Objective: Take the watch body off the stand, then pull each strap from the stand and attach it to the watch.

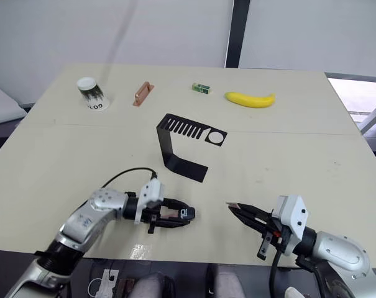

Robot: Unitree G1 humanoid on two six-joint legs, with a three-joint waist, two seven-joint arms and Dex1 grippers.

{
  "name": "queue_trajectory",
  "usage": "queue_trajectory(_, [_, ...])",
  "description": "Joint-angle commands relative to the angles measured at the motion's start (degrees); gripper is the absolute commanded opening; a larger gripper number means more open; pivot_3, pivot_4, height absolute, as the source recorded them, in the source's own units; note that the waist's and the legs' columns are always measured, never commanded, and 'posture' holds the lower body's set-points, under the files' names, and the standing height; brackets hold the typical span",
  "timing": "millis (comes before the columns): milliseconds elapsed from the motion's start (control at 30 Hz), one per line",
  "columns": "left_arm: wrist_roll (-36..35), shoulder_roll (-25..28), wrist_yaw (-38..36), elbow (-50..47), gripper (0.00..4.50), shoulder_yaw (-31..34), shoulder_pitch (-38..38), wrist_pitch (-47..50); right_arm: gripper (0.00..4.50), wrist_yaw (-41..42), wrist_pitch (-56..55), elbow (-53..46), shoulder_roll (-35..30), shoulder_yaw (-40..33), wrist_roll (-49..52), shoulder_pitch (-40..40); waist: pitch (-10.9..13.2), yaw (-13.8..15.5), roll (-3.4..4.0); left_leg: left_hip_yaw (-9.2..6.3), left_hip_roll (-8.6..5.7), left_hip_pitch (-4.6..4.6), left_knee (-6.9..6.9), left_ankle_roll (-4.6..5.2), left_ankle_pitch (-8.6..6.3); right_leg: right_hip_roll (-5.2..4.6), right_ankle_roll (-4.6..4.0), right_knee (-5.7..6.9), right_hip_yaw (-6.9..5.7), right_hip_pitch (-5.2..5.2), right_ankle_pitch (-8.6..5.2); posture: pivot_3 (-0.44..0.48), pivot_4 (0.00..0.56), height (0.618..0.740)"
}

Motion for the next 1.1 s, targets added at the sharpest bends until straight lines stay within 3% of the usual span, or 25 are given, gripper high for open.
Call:
queue_trajectory(33, [-10.0,0.9,-2.9,-1.8,1.60,3.3,-3.9,12.2,0.00,-1.8,-3.4,-4.1,0.2,0.8,-4.1,-1.0,0.0,0.0,0.00,0.00,-0.01,-0.01,0.02,0.00,0.00,0.00,0.03,0.00,0.00,0.00,-0.02,0.000,0.150,0.740])
queue_trajectory(167, [-17.5,0.3,-3.5,4.4,1.60,4.7,-8.8,27.1,0.00,-2.9,-4.0,-7.4,0.0,2.4,-6.8,-2.1,0.0,-0.1,-0.02,0.00,-0.04,0.01,0.03,-0.01,-0.01,0.03,0.10,0.07,0.06,0.01,-0.08,0.000,0.150,0.740])
queue_trajectory(367, [-18.5,-2.5,-3.8,9.9,1.60,3.0,-14.0,33.5,0.00,0.5,-9.7,-8.0,-1.6,2.9,-10.6,0.6,0.1,0.1,-0.14,-0.07,-0.05,-0.03,0.09,-0.05,-0.03,0.10,0.14,0.10,0.11,0.00,-0.17,0.000,0.150,0.740])
queue_trajectory(867, [-20.3,-7.8,0.2,9.9,1.60,3.8,-16.1,42.9,0.00,-1.6,-16.2,-4.8,-2.2,9.0,-22.4,-3.1,0.1,0.0,-0.17,-0.31,-0.06,-0.20,0.21,-0.10,-0.02,0.15,0.14,0.14,0.15,-0.04,-0.23,0.000,0.150,0.740])
queue_trajectory(1100, [-21.4,-7.6,0.7,9.1,1.60,4.0,-16.2,44.6,0.00,-1.8,-17.6,-2.5,-2.3,10.0,-24.5,-4.5,0.1,-0.1,-0.17,-0.34,-0.05,-0.22,0.25,-0.10,-0.01,0.16,0.13,0.16,0.14,-0.06,-0.23,0.000,0.150,0.740])
